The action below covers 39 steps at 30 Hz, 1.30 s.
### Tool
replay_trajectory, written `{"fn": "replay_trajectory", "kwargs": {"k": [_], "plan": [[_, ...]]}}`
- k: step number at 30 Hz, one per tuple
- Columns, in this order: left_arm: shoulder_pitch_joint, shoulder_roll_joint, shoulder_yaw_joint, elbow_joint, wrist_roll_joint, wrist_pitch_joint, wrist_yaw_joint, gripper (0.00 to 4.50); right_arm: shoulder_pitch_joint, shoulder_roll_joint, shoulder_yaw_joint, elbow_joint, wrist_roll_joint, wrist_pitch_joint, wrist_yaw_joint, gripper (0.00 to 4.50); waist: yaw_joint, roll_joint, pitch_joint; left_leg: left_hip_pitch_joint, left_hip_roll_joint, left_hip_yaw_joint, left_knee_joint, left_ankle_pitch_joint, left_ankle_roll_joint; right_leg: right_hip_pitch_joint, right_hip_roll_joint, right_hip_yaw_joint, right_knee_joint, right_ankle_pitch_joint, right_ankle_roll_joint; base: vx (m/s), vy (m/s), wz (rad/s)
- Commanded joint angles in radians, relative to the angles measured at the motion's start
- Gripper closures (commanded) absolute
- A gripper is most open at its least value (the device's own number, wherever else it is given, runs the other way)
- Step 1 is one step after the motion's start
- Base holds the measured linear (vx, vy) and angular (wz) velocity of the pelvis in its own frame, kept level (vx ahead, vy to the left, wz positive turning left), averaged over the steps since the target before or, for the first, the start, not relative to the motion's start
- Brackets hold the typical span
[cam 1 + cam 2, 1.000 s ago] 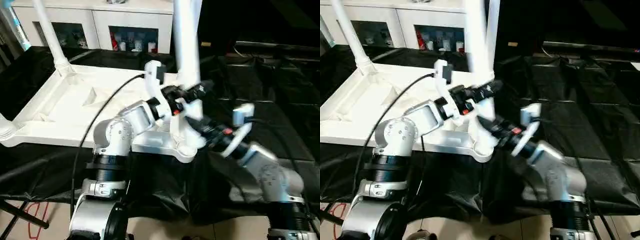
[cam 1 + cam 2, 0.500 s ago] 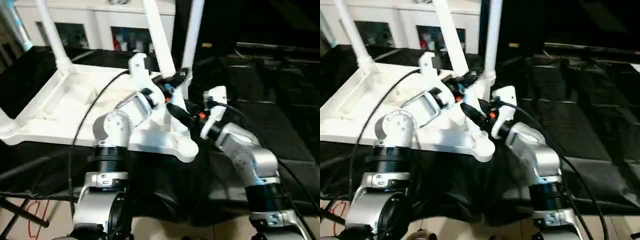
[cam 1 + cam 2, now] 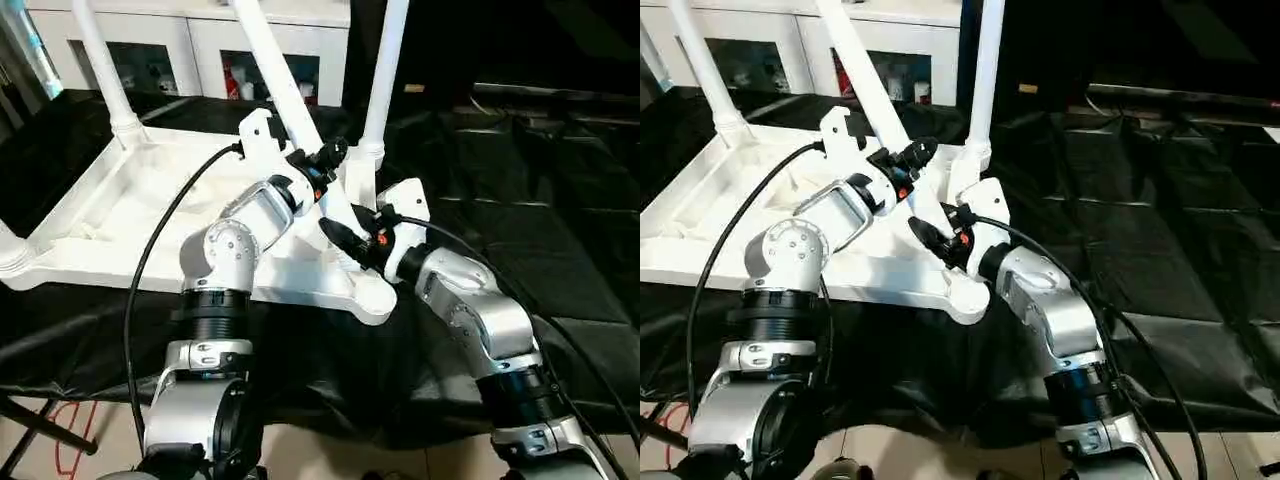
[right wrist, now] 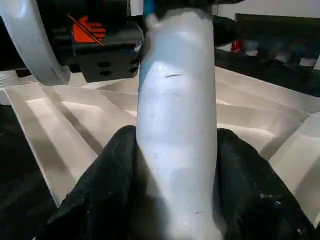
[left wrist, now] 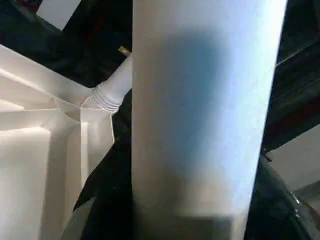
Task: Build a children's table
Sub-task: Pick table leg
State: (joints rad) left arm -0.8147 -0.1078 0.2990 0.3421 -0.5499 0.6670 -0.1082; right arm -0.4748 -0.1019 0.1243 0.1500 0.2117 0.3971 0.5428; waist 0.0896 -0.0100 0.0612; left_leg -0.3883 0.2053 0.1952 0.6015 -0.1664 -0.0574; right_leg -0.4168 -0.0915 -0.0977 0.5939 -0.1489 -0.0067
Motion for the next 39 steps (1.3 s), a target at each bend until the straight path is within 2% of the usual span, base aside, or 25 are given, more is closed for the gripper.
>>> {"fn": "replay_trajectory", "kwargs": {"k": [1, 3, 4, 7, 10, 11, 12, 15, 17, 18, 19, 22, 23, 26, 28, 29, 32, 33, 36, 37, 39], "plan": [[-0.031, -0.004, -0.004, 0.003, -0.001, -0.020, -0.013, 2.57, -0.016, -0.002, 0.022, 0.005, -0.009, -0.018, 0.020, 2.01, 0.002, -0.012, -0.079, 0.018, 0.021, -0.015, -0.068, -0.188, 0.018, 0.059, -0.052, 0.046, -0.072, -0.277, -0.123, 0.000, 0.000, 0.00], [-0.029, 0.010, -0.030, -0.008, 0.001, -0.022, -0.064, 2.57, -0.022, -0.003, -0.003, -0.001, 0.037, 0.006, 0.054, 1.87, 0.002, -0.014, -0.080, 0.017, 0.020, -0.015, -0.067, -0.176, 0.023, 0.060, -0.052, 0.047, -0.069, -0.256, -0.131, 0.000, 0.000, 0.00], [-0.028, 0.017, -0.041, -0.013, 0.002, -0.022, -0.085, 2.57, -0.025, -0.004, -0.013, -0.002, 0.055, 0.017, 0.066, 1.85, 0.004, -0.014, -0.081, 0.017, 0.020, -0.014, -0.066, -0.163, 0.038, 0.061, -0.052, 0.047, -0.065, -0.229, -0.143, 0.000, 0.000, 0.00], [-0.024, 0.032, -0.060, -0.020, 0.007, -0.016, -0.116, 2.59, -0.031, -0.014, -0.024, -0.005, 0.073, 0.031, 0.085, 1.47, 0.004, -0.015, -0.081, 0.018, 0.021, -0.014, -0.066, -0.155, 0.042, 0.061, -0.052, 0.047, -0.063, -0.215, -0.156, 0.000, 0.000, 0.00], [-0.009, 0.098, -0.127, -0.056, -0.008, 0.035, -0.259, 2.59, -0.057, -0.094, -0.066, -0.025, 0.175, 0.146, 0.211, 1.36, 0.005, -0.010, -0.078, 0.020, 0.024, -0.013, -0.066, -0.168, 0.043, 0.061, -0.052, 0.048, -0.063, -0.234, -0.162, 0.000, 0.000, 0.00], [-0.006, 0.122, -0.149, -0.068, -0.019, 0.053, -0.312, 2.59, -0.067, -0.129, -0.090, -0.033, 0.233, 0.209, 0.270, 1.32, 0.005, -0.008, -0.078, 0.023, 0.022, -0.013, -0.066, -0.175, 0.044, 0.063, -0.051, 0.047, -0.065, -0.239, -0.165, 0.000, 0.000, 0.00], [-0.005, 0.125, -0.152, -0.069, -0.020, 0.055, -0.319, 2.59, -0.068, -0.133, -0.093, -0.034, 0.241, 0.218, 0.278, 1.30, 0.009, -0.008, -0.080, 0.023, 0.026, -0.014, -0.065, -0.166, 0.043, 0.062, -0.052, 0.049, -0.061, -0.221, -0.170, 0.000, 0.000, 0.00], [-0.005, 0.170, -0.190, -0.082, -0.042, 0.093, -0.425, 2.59, -0.091, -0.201, -0.139, -0.026, 0.339, 0.333, 0.376, 1.30, 0.012, -0.011, -0.080, 0.021, 0.023, -0.012, -0.063, -0.155, 0.041, 0.064, -0.053, 0.049, -0.059, -0.208, -0.184, 0.000, 0.000, 0.00], [-0.006, 0.182, -0.199, -0.085, -0.051, 0.107, -0.457, 2.59, -0.099, -0.219, -0.151, -0.018, 0.359, 0.356, 0.399, 1.30, 0.015, -0.012, -0.081, 0.022, 0.022, -0.011, -0.062, -0.152, 0.040, 0.065, -0.054, 0.049, -0.058, -0.223, -0.185, 0.000, 0.000, 0.00], [-0.009, 0.204, -0.217, -0.085, -0.062, 0.127, -0.512, 2.59, -0.113, -0.243, -0.169, 0.002, 0.392, 0.388, 0.437, 1.30, 0.015, -0.019, -0.080, 0.021, 0.021, -0.010, -0.062, -0.154, 0.039, 0.065, -0.054, 0.048, -0.060, -0.235, -0.185, 0.000, 0.000, 0.00], [-0.010, 0.211, -0.222, -0.086, -0.069, 0.134, -0.530, 2.59, -0.117, -0.247, -0.172, 0.008, 0.402, 0.398, 0.447, 1.30, 0.017, -0.016, -0.080, 0.020, 0.022, -0.010, -0.062, -0.153, 0.035, 0.065, -0.055, 0.048, -0.061, -0.248, -0.180, 0.000, 0.000, 0.00], [-0.008, 0.224, -0.230, -0.102, -0.092, 0.154, -0.576, 2.59, -0.119, -0.258, -0.162, 0.009, 0.413, 0.414, 0.466, 1.30, 0.017, -0.018, -0.081, 0.020, 0.021, -0.011, -0.061, -0.148, 0.025, 0.065, -0.057, 0.047, -0.060, -0.259, -0.176, 0.000, 0.000, 0.00], [-0.006, 0.226, -0.228, -0.124, -0.124, 0.175, -0.612, 2.59, -0.121, -0.269, -0.141, 0.007, 0.420, 0.435, 0.495, 1.30, 0.017, -0.016, -0.081, 0.021, 0.022, -0.011, -0.061, -0.147, 0.025, 0.064, -0.056, 0.047, -0.060, -0.259, -0.179, 0.000, 0.000, 0.00], [-0.007, 0.225, -0.223, -0.131, -0.140, 0.183, -0.626, 2.59, -0.120, -0.275, -0.123, 0.002, 0.418, 0.446, 0.513, 1.30, 0.019, -0.017, -0.082, 0.021, 0.024, -0.010, -0.060, -0.139, 0.026, 0.063, -0.056, 0.047, -0.056, -0.232, -0.195, 0.000, 0.000, 0.00], [-0.008, 0.224, -0.221, -0.135, -0.150, 0.185, -0.636, 2.59, -0.116, -0.279, -0.104, -0.007, 0.415, 0.454, 0.523, 1.30, 0.020, -0.021, -0.081, 0.021, 0.023, -0.009, -0.060, -0.144, 0.026, 0.064, -0.056, 0.047, -0.060, -0.247, -0.187, 0.000, 0.000, 0.00], [-0.009, 0.220, -0.217, -0.144, -0.165, 0.185, -0.650, 2.59, -0.109, -0.284, -0.069, -0.020, 0.409, 0.461, 0.541, 1.30, 0.023, -0.019, -0.082, 0.022, 0.023, -0.010, -0.060, -0.143, 0.023, 0.064, -0.057, 0.047, -0.060, -0.259, -0.182, 0.000, 0.000, 0.00], [-0.009, 0.218, -0.216, -0.145, -0.167, 0.184, -0.651, 2.59, -0.106, -0.286, -0.059, -0.023, 0.404, 0.459, 0.546, 1.30, 0.025, -0.019, -0.082, 0.021, 0.024, -0.011, -0.061, -0.146, 0.018, 0.063, -0.057, 0.048, -0.059, -0.264, -0.176, 0.000, 0.000, 0.00], [-0.010, 0.219, -0.219, -0.147, -0.165, 0.184, -0.656, 2.59, -0.105, -0.287, -0.047, -0.023, 0.397, 0.457, 0.550, 1.58, 0.026, -0.019, -0.081, 0.021, 0.024, -0.011, -0.061, -0.147, 0.015, 0.063, -0.056, 0.048, -0.060, -0.268, -0.172, 0.000, 0.000, 0.00], [-0.005, 0.224, -0.231, -0.156, -0.165, 0.189, -0.675, 2.59, -0.110, -0.283, -0.040, -0.009, 0.395, 0.462, 0.551, 1.67, 0.026, -0.019, -0.082, 0.021, 0.024, -0.011, -0.061, -0.145, 0.013, 0.063, -0.056, 0.048, -0.060, -0.269, -0.164, 0.000, 0.000, 0.00], [-0.005, 0.224, -0.231, -0.156, -0.165, 0.189, -0.675, 2.59, -0.110, -0.283, -0.040, -0.009, 0.395, 0.462, 0.551, 1.96, 0.026, -0.019, -0.082, 0.021, 0.024, -0.011, -0.061, -0.144, 0.013, 0.063, -0.056, 0.048, -0.060, -0.269, -0.163, 0.000, 0.000, 0.00], [0.002, 0.228, -0.232, -0.165, -0.170, 0.197, -0.675, 2.59, -0.112, -0.280, -0.044, -0.008, 0.401, 0.464, 0.552, 2.06, 0.027, -0.020, -0.082, 0.020, 0.024, -0.012, -0.062, -0.139, 0.013, 0.063, -0.056, 0.048, -0.058, -0.263, -0.165, 0.000, 0.000, 0.00]]}}
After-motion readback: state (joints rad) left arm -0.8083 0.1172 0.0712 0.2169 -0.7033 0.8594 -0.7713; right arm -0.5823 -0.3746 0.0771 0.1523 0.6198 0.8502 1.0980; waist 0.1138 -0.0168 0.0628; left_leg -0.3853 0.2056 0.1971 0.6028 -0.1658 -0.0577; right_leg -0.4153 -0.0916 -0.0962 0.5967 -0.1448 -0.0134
